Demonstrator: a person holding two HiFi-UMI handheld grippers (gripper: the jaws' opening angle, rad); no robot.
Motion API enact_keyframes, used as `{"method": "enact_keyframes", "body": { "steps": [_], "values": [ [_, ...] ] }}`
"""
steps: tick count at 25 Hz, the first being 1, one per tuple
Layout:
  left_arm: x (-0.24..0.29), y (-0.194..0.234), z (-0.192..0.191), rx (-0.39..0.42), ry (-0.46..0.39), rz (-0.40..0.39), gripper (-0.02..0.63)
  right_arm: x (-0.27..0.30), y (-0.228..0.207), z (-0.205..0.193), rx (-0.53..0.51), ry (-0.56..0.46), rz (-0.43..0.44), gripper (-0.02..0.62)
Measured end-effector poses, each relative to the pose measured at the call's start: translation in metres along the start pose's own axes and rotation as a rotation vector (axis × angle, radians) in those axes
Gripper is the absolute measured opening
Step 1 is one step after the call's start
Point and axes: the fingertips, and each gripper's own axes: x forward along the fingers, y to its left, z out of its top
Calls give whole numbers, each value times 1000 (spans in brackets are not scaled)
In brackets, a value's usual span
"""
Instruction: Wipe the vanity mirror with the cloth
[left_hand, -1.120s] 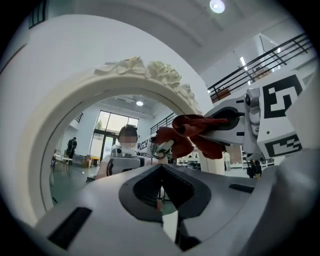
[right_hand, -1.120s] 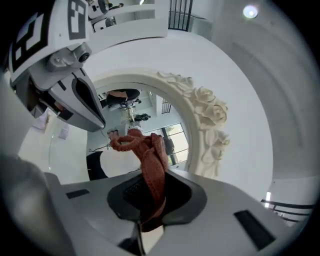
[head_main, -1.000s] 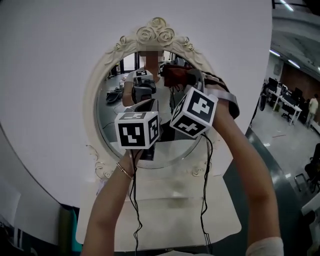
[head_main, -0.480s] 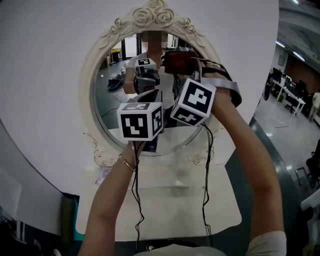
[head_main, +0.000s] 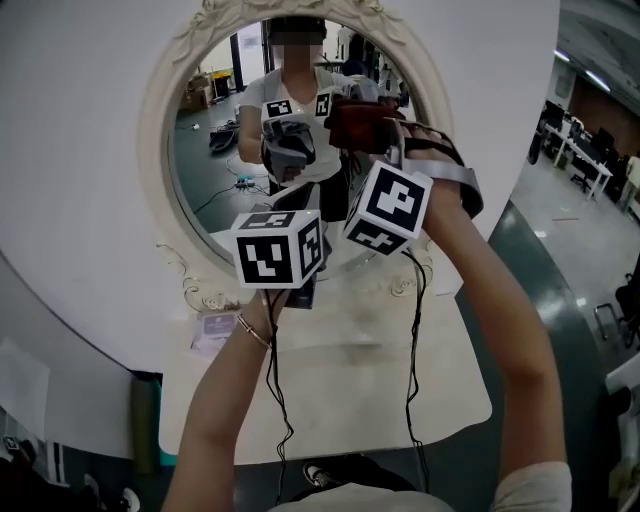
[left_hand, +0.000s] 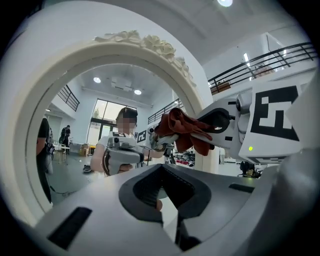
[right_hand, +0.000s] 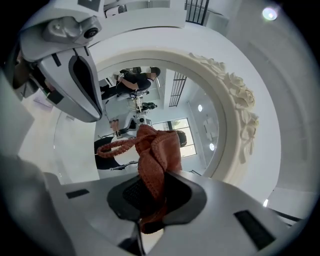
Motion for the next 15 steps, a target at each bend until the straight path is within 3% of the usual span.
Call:
{"method": "enact_keyframes", "body": {
  "steps": [15],
  "values": [
    [-7,4,-172,-96,255,8,6,-7,152,-29,73,24,169,60]
  ]
}}
